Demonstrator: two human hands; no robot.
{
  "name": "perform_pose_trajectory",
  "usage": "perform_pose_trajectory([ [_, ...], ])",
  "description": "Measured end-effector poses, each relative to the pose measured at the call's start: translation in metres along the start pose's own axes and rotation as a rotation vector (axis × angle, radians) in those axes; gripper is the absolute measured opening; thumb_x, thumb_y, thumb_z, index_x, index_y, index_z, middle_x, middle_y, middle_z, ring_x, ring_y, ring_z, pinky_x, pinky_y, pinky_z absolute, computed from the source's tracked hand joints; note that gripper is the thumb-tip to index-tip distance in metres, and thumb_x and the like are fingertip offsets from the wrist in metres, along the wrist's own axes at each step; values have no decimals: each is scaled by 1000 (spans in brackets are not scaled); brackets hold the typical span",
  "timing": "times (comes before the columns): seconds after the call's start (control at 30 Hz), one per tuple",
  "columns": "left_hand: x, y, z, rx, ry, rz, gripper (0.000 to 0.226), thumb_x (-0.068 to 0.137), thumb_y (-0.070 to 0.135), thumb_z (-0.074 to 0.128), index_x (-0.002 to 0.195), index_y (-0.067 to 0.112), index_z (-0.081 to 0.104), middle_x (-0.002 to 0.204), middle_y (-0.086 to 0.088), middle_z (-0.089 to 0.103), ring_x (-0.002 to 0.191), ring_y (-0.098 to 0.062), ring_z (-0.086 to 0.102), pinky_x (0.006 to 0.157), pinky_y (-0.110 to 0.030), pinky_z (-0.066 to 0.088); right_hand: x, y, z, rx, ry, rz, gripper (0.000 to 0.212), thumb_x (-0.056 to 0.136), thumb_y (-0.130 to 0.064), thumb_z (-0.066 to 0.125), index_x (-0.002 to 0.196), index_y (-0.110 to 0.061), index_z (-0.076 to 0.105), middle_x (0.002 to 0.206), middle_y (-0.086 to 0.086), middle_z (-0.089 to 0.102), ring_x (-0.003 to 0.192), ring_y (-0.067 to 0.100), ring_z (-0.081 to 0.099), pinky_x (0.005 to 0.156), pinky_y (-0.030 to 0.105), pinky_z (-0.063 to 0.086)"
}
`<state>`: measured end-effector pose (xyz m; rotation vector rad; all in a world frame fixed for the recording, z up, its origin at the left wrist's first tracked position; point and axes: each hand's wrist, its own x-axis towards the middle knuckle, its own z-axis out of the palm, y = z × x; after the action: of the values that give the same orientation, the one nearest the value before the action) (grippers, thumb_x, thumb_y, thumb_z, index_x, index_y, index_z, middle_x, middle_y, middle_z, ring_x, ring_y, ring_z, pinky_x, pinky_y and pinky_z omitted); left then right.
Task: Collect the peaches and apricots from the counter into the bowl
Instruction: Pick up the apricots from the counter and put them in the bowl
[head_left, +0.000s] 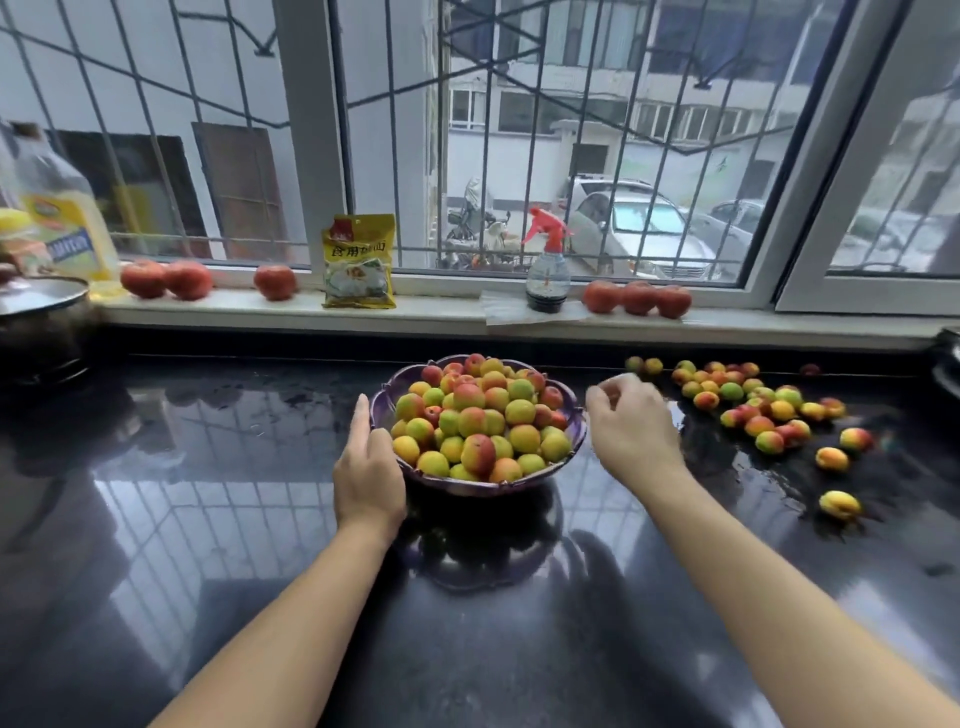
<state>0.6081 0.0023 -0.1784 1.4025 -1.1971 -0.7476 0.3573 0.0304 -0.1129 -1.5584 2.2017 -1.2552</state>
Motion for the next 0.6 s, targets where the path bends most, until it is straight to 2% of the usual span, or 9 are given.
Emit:
perform_pose_trajectory([
  [0.13,-18,10,-3,-104,20,-79,59,96,35,36,154,26,44,150,1,55,133,-24,52,104,-37,40,-30,-5,-5,450,-451,411,42,103,-52,39,117,-17,56,107,13,63,82,33,75,63,42,63],
  [0.23,-41,5,-9,-199,120,-81,27,88,36,41,107,30,58,107,4,69,99,-19,64,78,-39,49,-19,-7,1,575,-420,412,46,102,-57,38,109,-20,64,98,4,70,79,23,70,70,37,63],
  [0.33,-44,-2,-18,-202,232,-89,20,85,39,38,91,29,54,86,-3,67,84,-25,64,65,-37,42,5,6,10,748,-256,469,38,105,-49,40,109,-17,61,102,6,68,91,25,66,84,41,59],
  [0.37,-38,-2,-20,-213,270,-107,19,85,39,39,89,28,53,86,-5,66,85,-28,63,66,-39,43,14,13,12,711,-184,471,36,105,-44,39,110,-14,59,99,9,65,94,28,65,91,46,57],
  [0.4,-29,-2,-22,-219,290,-118,19,84,40,40,90,28,52,89,-6,66,88,-31,63,70,-41,45,22,20,14,648,-137,457,37,105,-39,39,113,-8,58,98,12,63,123,41,55,96,50,54],
  [0.43,-19,0,-21,-217,284,-118,21,83,42,40,93,28,53,95,-7,66,94,-33,63,76,-45,48,30,28,17,600,-112,430,34,103,-32,41,107,-3,58,85,12,57,89,17,35,97,52,52],
  [0.47,-10,1,-19,-213,249,-112,28,83,44,41,100,27,55,104,-9,67,102,-34,63,86,-48,50,38,34,20,550,-116,403,23,100,-24,43,100,-7,60,85,13,55,86,31,54,95,53,52],
  [0.53,5,1,-11,-244,141,-110,48,85,46,43,123,22,57,129,-13,63,120,-33,59,106,-54,47,57,48,23,329,-127,317,25,92,-8,43,105,-15,64,106,15,62,100,33,57,98,47,50],
  [0.6,12,-2,-1,-303,47,-100,57,88,47,44,139,24,53,139,-10,59,129,-27,57,114,-53,45,79,64,26,42,-114,204,39,89,-4,45,123,-14,64,129,13,60,121,33,55,106,42,45],
])
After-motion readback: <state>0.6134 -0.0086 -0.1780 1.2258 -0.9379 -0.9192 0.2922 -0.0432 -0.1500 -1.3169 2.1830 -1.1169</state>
